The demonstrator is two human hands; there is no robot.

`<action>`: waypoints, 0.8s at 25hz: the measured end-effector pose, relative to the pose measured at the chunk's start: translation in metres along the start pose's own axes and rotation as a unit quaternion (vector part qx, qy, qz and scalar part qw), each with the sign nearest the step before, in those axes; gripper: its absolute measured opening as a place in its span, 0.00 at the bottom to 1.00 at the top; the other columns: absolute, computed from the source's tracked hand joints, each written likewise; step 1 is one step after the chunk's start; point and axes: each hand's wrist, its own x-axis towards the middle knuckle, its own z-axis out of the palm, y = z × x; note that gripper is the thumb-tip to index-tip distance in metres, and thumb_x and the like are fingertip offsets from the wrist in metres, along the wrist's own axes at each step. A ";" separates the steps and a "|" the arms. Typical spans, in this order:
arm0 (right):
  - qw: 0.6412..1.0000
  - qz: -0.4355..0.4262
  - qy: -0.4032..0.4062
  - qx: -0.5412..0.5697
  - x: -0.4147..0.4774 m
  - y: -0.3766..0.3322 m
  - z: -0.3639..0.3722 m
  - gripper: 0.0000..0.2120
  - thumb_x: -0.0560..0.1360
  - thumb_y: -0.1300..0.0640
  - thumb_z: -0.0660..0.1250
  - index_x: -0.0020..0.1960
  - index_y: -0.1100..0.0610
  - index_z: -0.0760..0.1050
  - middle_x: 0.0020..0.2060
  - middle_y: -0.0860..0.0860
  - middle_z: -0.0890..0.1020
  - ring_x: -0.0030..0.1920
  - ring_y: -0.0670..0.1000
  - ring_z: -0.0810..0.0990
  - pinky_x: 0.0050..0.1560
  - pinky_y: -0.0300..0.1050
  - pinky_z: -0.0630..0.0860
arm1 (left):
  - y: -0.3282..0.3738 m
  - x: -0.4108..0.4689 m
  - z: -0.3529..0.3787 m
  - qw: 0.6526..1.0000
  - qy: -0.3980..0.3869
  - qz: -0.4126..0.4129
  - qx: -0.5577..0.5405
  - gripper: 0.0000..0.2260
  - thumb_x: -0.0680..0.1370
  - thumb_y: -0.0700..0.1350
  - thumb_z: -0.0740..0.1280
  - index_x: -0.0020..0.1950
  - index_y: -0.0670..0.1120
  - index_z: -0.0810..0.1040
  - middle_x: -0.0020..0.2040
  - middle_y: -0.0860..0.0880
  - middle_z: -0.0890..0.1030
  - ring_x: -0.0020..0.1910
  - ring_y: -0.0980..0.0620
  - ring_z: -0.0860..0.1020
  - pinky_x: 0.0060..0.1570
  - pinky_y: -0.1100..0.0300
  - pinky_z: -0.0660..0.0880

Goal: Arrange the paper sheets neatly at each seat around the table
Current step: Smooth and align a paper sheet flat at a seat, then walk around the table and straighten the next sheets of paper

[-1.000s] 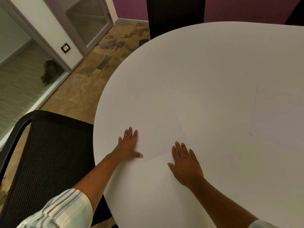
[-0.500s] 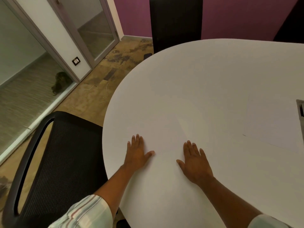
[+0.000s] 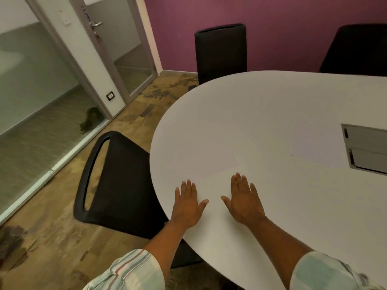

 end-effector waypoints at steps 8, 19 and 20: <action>0.992 -0.079 0.096 -0.025 0.012 -0.142 -0.060 0.41 0.82 0.32 0.41 0.84 0.59 0.40 0.84 0.58 0.43 0.84 0.59 0.43 0.83 0.58 0.48 | -0.097 -0.047 -0.091 0.993 0.106 -0.048 0.022 0.39 0.84 0.68 0.43 0.86 0.43 0.43 0.86 0.41 0.44 0.85 0.40 0.41 0.83 0.40 0.41; 0.978 -0.108 0.181 0.000 0.098 -0.421 -0.098 0.39 0.84 0.33 0.46 0.84 0.59 0.47 0.84 0.58 0.50 0.84 0.60 0.49 0.81 0.59 0.54 | -0.373 -0.051 -0.192 0.975 0.210 -0.065 -0.027 0.38 0.84 0.66 0.47 0.85 0.41 0.47 0.86 0.40 0.45 0.85 0.41 0.40 0.82 0.41 0.35; 0.976 -0.114 0.186 -0.001 0.105 -0.444 -0.100 0.39 0.84 0.34 0.47 0.84 0.60 0.48 0.84 0.59 0.51 0.84 0.61 0.50 0.81 0.60 0.55 | -0.397 -0.053 -0.197 0.976 0.206 -0.071 -0.024 0.38 0.84 0.66 0.47 0.85 0.41 0.47 0.86 0.40 0.45 0.85 0.41 0.40 0.82 0.41 0.35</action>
